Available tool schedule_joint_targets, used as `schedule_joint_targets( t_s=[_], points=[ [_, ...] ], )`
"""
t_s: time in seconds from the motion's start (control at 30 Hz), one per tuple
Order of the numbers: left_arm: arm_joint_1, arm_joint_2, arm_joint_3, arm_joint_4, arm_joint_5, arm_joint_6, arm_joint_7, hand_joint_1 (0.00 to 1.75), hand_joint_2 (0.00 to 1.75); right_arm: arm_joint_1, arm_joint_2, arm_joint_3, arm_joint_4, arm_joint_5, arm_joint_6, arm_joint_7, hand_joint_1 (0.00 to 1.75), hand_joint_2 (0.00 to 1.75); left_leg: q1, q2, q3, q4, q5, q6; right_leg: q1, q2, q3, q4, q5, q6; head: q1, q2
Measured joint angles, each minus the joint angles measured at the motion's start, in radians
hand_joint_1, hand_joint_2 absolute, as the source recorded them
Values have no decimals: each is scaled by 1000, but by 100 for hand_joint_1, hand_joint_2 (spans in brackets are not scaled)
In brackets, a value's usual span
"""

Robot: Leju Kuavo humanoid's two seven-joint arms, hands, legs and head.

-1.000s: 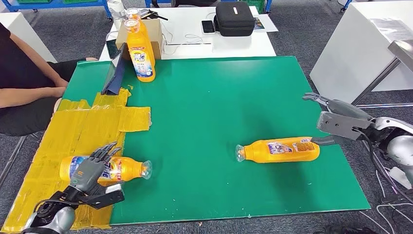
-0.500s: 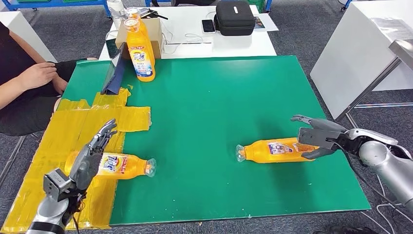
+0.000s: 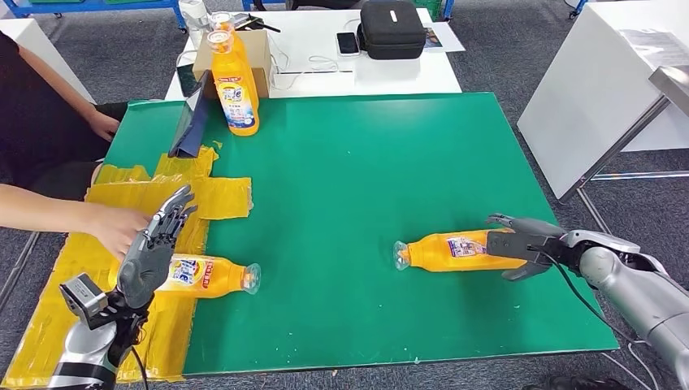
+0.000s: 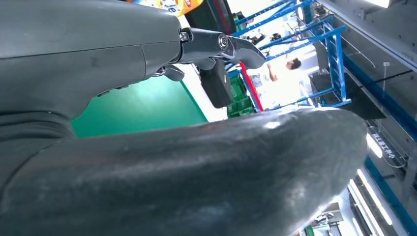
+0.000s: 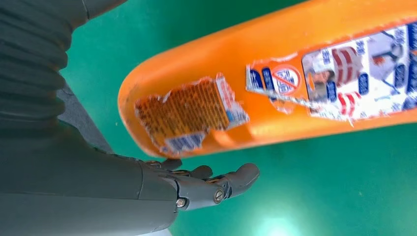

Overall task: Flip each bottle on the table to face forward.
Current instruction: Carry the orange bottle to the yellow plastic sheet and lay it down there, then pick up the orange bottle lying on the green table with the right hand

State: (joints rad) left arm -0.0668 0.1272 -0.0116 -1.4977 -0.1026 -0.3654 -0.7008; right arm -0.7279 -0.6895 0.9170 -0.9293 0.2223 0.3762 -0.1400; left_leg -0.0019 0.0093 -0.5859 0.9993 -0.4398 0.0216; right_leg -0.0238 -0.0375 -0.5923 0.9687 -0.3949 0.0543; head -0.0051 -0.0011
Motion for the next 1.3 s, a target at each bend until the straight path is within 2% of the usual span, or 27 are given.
schedule_joint_targets(
  t_s=[0.17,0.23,0.27,0.37,0.4,0.63,0.97,1.1,1.2,1.3],
  points=[
    [-12,-8,1,2,4,-10,0,0,0,-11,25,20,55,39,-3,-8,0,175,0,0,0,0,0,0,0,0,0,0,0,0,0,0],
    [-21,-12,1,6,5,-17,0,0,0,-12,47,34,95,80,-13,-18,0,175,0,0,0,0,0,0,0,0,0,0,0,0,0,0],
    [-27,-15,1,9,5,-20,0,0,0,-12,63,42,121,103,-24,-25,5,175,0,0,0,0,0,0,0,0,0,0,0,0,0,0],
    [-51,-25,1,24,0,-26,0,0,0,-15,124,69,203,164,-67,-45,135,175,0,2,2,0,0,0,0,1,1,0,0,0,0,0],
    [-59,-28,0,30,-1,-27,0,0,0,-17,145,77,230,180,-78,-50,173,175,1,3,4,0,0,0,1,2,2,0,0,0,0,0],
    [-92,-43,-3,63,-3,-27,0,0,0,-35,253,114,364,216,-125,-64,175,175,4,8,18,-1,-4,-4,4,7,14,-3,-1,-1,1,0],
    [-95,-48,-2,78,1,-27,1,0,0,-40,310,114,426,211,-169,-64,175,175,5,10,24,-1,-4,-4,5,10,19,-3,0,-2,1,0],
    [-74,-56,7,71,36,-37,30,0,175,-5,349,62,427,158,-303,-80,175,175,7,15,25,-1,-6,-6,7,14,22,-3,0,-2,1,0],
    [-32,-75,29,41,108,-68,81,0,175,82,405,-71,347,59,-389,-128,175,175,9,23,25,-1,-8,-8,7,21,20,-4,1,-4,1,0],
    [-1,-99,43,14,171,-95,119,0,175,197,469,-239,186,0,-375,-136,175,175,8,21,21,-1,-5,-7,8,20,14,-4,2,-5,0,0]
  ],
)
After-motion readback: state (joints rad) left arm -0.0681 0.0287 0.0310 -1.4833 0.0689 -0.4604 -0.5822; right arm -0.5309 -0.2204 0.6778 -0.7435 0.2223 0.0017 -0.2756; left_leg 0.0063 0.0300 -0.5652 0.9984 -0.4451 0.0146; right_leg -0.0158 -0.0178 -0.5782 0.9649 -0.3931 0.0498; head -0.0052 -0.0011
